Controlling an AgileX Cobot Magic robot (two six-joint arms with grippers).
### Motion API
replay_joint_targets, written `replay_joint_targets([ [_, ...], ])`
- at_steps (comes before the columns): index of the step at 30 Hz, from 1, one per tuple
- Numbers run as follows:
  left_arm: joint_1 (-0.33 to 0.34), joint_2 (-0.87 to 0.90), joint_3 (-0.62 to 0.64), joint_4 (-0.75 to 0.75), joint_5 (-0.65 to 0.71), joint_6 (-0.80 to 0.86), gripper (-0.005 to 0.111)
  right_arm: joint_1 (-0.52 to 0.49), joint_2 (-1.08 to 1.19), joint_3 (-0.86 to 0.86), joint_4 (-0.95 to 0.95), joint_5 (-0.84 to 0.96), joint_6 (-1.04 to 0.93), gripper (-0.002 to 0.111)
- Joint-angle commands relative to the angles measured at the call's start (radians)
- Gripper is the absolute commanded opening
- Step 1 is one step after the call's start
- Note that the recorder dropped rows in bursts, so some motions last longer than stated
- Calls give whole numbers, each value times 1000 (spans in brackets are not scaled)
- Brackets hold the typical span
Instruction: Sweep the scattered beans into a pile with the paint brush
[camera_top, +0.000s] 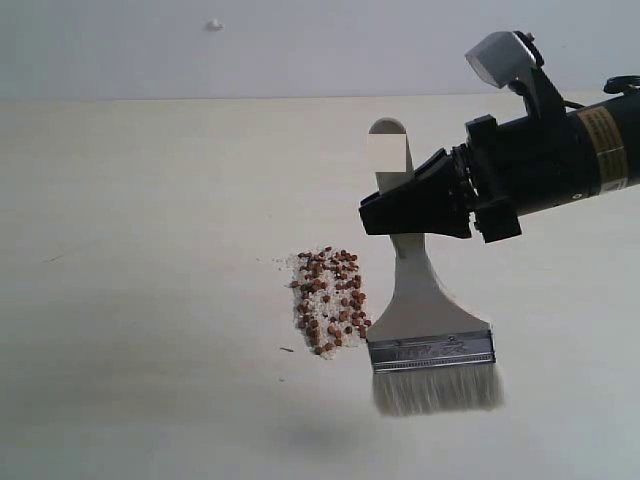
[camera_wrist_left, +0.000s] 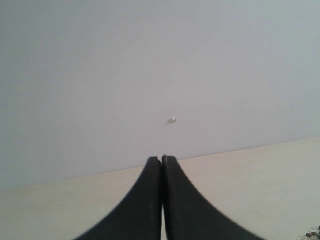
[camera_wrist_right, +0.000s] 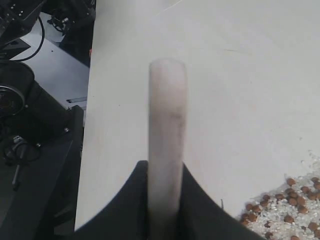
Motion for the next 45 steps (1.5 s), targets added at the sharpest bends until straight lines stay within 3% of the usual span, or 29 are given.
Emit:
replay_joint_targets([
  [1, 1, -7, -2, 1, -5, 2, 0, -2, -10, 6, 15, -4, 0, 0],
  [34, 1, -7, -2, 1, -5, 2, 0, -2, -10, 6, 15, -4, -12, 0],
  [38, 1, -7, -2, 1, -5, 2, 0, -2, -10, 6, 18, -4, 72, 0],
  [45, 1, -7, -2, 1, -5, 2, 0, -4, -10, 6, 146, -4, 70, 0],
])
